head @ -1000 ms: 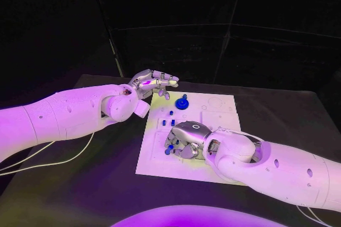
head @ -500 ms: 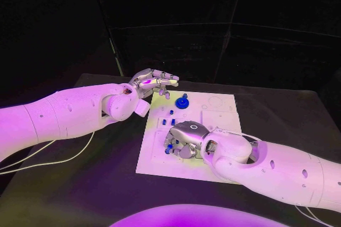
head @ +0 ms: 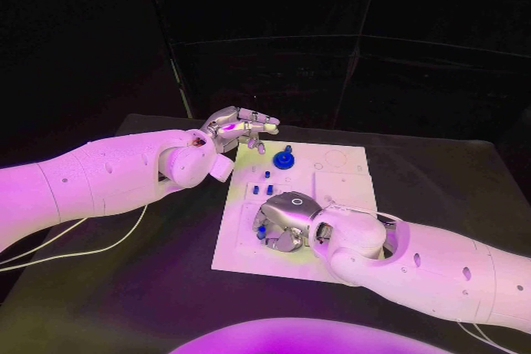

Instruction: Assemble the parts on the task board

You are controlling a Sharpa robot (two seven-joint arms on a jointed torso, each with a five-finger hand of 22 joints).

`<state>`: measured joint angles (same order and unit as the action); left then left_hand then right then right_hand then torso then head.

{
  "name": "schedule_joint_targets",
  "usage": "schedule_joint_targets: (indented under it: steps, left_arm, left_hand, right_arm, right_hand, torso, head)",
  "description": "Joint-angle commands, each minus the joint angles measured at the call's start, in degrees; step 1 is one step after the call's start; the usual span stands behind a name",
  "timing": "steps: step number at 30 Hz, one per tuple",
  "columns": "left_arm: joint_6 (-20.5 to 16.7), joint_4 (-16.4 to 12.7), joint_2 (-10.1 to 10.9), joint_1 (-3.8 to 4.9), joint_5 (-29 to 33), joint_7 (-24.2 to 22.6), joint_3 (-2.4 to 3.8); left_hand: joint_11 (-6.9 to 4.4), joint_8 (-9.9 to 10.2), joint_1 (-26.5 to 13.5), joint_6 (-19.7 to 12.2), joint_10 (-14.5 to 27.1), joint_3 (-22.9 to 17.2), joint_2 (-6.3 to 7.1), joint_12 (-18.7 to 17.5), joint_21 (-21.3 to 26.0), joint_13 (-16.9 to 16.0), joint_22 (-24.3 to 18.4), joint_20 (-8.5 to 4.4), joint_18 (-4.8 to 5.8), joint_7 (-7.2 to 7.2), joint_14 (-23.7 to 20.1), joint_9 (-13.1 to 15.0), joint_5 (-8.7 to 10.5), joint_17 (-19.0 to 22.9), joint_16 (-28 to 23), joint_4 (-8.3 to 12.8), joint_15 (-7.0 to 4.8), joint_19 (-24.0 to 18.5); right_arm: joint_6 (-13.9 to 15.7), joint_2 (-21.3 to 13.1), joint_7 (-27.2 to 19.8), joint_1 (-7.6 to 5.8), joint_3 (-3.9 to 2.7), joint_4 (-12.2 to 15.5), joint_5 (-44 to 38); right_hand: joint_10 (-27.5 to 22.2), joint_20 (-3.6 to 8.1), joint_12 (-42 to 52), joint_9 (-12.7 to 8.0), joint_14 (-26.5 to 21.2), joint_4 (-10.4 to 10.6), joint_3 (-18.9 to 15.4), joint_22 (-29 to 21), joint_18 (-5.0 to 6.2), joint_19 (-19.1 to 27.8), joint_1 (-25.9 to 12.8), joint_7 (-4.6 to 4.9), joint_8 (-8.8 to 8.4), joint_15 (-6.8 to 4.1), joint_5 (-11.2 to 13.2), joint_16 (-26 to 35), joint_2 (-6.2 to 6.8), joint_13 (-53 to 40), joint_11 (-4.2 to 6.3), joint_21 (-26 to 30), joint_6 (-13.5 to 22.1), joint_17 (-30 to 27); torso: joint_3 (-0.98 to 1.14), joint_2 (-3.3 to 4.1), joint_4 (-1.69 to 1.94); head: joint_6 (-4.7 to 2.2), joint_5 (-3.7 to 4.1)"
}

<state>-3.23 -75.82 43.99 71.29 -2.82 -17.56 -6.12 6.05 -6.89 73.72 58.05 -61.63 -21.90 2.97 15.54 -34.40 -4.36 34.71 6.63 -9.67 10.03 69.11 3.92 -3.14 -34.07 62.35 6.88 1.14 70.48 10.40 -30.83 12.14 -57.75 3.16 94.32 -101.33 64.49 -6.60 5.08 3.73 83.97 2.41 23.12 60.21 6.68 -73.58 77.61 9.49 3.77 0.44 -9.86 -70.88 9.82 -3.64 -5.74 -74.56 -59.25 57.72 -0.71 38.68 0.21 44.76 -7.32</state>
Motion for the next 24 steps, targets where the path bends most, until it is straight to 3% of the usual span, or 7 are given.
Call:
schedule_joint_targets:
  steps: [1,6,14,17,19,22,24]
  left_arm:
    - [0.73,-0.03,-0.01,0.09,0.24,-0.35,0.05]
    - [0.76,-0.02,0.13,0.09,0.24,-0.29,0.05]
    - [0.82,0.06,0.24,0.09,0.24,-0.13,0.04]
    - [0.84,0.07,0.31,0.09,0.24,-0.1,0.04]
    - [0.85,0.04,0.38,0.09,0.24,-0.08,0.04]
    - [0.83,-0.05,0.52,0.09,0.24,-0.07,0.03]
    - [0.79,-0.14,0.67,0.09,0.24,-0.06,0.03]
  left_hand:
    - [0.02,-0.32,-0.15,0.12,0.22,0.24,-0.58,0.29,0.35,-0.04,-0.06,0.11,-0.76,0.19,-0.34,-0.02,0.25,0.07,-0.1,-0.12,0.04,-0.39]
    - [0.02,-0.32,-0.15,0.12,0.22,0.24,-0.58,0.29,0.35,-0.04,-0.06,0.11,-0.76,0.19,-0.34,-0.02,0.25,0.07,-0.1,-0.12,0.04,-0.39]
    - [0.01,-0.33,-0.16,0.09,0.28,0.32,-0.55,0.33,0.39,-0.04,-0.09,0.11,-0.76,0.17,-0.4,-0.02,0.24,0.18,-0.11,-0.12,0.04,-0.4]
    - [0.01,-0.33,-0.16,0.09,0.28,0.32,-0.55,0.33,0.39,-0.04,-0.09,0.11,-0.76,0.17,-0.4,-0.02,0.24,0.18,-0.11,-0.12,0.04,-0.4]
    - [0.01,-0.33,-0.16,0.09,0.28,0.32,-0.55,0.33,0.39,-0.04,-0.09,0.11,-0.76,0.17,-0.4,-0.02,0.24,0.18,-0.11,-0.12,0.04,-0.4]
    - [0.01,-0.33,-0.16,0.09,0.28,0.32,-0.55,0.33,0.39,-0.04,-0.09,0.11,-0.76,0.17,-0.4,-0.02,0.24,0.18,-0.11,-0.12,0.04,-0.4]
    - [0.01,-0.33,-0.16,0.09,0.28,0.32,-0.55,0.33,0.39,-0.04,-0.09,0.11,-0.76,0.17,-0.4,-0.02,0.24,0.18,-0.11,-0.12,0.04,-0.4]
  right_arm:
    - [0.49,-0.19,-0.92,-0.1,-0.03,0.15,0.21]
    - [3.55,-0.88,-2.45,-0.1,0.0,0.61,0.86]
    - [13.9,-4.2,-7.9,-0.01,0.01,3.56,2.72]
    - [15.65,-6.21,-8.92,-0.02,0.0,5.18,4.18]
    - [16.42,-8.44,-9.05,-0.05,-0.03,6.81,5.89]
    - [18.64,-12.3,-7.73,-0.41,-0.13,9.24,7.85]
    - [20.21,-15.32,-5.64,-1.04,-0.2,10.71,9.65]
  right_hand:
    - [-2.83,-0.28,-0.75,-0.04,0.24,0.12,-1.26,-2.38,-0.13,1.45,-0.53,0.16,-0.24,0.55,-0.16,0.54,0.18,0.01,-0.45,1.45,1.5,-1.36]
    - [-7.32,-0.72,-0.4,0.06,-0.61,-0.05,-4.06,-6.89,0.72,3.96,-0.13,0.37,-0.11,0.97,-0.36,2.4,-0.46,-0.18,-0.89,4.46,3.72,-4.05]
    - [-10.8,-0.98,2.02,0.09,-1.47,-0.25,-8.17,-10.49,1.31,5.62,1.23,0.7,-0.11,1.24,-0.77,4.4,-1.17,-0.4,-1.23,6.99,6.08,-6.99]
    - [-10.91,-0.98,2.93,0.14,-1.49,-0.26,-8.82,-10.76,1.35,5.64,1.62,0.69,-0.03,1.21,-0.92,4.54,-1.47,-0.52,-1.18,7.22,6.13,-7.2]
    - [-10.34,-0.94,3.98,0.23,-1.39,-0.23,-9.19,-10.78,1.34,5.52,1.86,0.72,0.17,1.16,-1.01,4.52,-1.83,-0.7,-1.11,7.28,5.7,-7.17]
    - [-6.74,-0.76,6.93,0.58,-1.12,0.31,-9.37,-10.62,1.31,5.22,1.72,0.65,1.07,0.88,-1.44,4.24,-2.9,-1.35,-0.69,7.21,3.59,-6.78]
    - [-2.1,-0.33,9.96,0.84,-0.75,1.06,-9.43,-10.1,1.26,4.8,1.23,-0.11,1.92,0.16,-1.51,3.58,-3.27,-2.27,0.38,6.89,1.75,-5.82]
  torso:
    - [0.01,-0.03,-0.01]
    - [-0.01,-0.03,-0.09]
    - [0.03,-0.08,-0.09]
    - [0.04,-0.1,-0.08]
    - [0.0,-0.12,-0.08]
    - [-0.08,-0.12,-0.07]
    - [-0.1,-0.11,-0.12]
  head:
    - [-0.02,-0.03]
    - [0.03,-0.04]
    - [-0.28,0.1]
    - [-0.37,0.22]
    - [-0.58,0.72]
    - [-0.83,2.18]
    - [-1.19,3.49]
